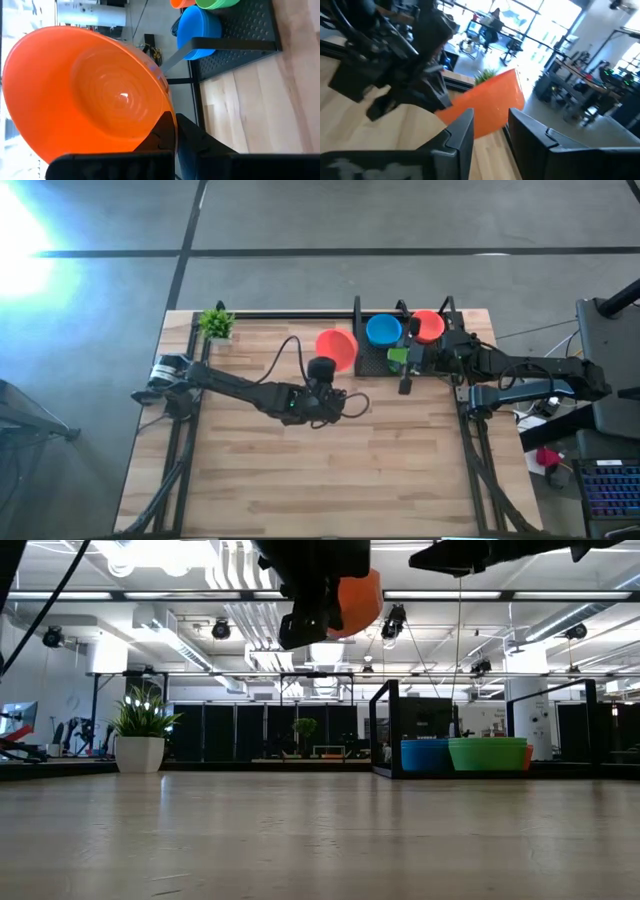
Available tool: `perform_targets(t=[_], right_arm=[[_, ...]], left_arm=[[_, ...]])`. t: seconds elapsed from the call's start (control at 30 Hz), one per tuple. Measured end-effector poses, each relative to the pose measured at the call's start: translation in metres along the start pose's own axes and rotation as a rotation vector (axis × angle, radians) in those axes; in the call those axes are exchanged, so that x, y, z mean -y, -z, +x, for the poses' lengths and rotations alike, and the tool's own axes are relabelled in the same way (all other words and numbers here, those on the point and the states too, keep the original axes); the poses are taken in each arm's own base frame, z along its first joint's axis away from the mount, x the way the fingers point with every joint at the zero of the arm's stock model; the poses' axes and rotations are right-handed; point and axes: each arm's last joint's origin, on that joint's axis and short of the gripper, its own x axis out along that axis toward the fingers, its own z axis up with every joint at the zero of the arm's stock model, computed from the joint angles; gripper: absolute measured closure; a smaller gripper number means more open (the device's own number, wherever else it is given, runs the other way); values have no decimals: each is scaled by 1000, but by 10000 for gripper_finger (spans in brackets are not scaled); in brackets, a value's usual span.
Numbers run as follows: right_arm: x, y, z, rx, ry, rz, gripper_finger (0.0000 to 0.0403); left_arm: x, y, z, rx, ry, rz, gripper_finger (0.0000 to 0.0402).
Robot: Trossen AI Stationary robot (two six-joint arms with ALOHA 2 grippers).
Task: Pick & Place Mini bowls
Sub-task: Stack the orange bowl on top of the orange bowls on the shelf
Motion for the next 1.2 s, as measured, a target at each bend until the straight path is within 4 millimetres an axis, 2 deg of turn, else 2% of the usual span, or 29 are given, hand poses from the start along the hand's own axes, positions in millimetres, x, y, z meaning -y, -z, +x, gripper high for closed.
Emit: perform_targets(t=[0.17, 0.43, 0.8, 1.2], right_arm=[[-2, 3, 7, -6, -13, 0, 271], [-5, 7, 25, 5, -7, 1, 277], [-3, 4, 30, 51, 44, 86, 269], [-5, 9, 47, 38, 47, 107, 270]], left_arm=[[0, 0, 0, 11, 11, 87, 402], [0, -1, 0, 24, 19, 227, 401], [1, 6, 6, -97, -59, 356, 401], [3, 7, 9, -103, -62, 430, 401]])
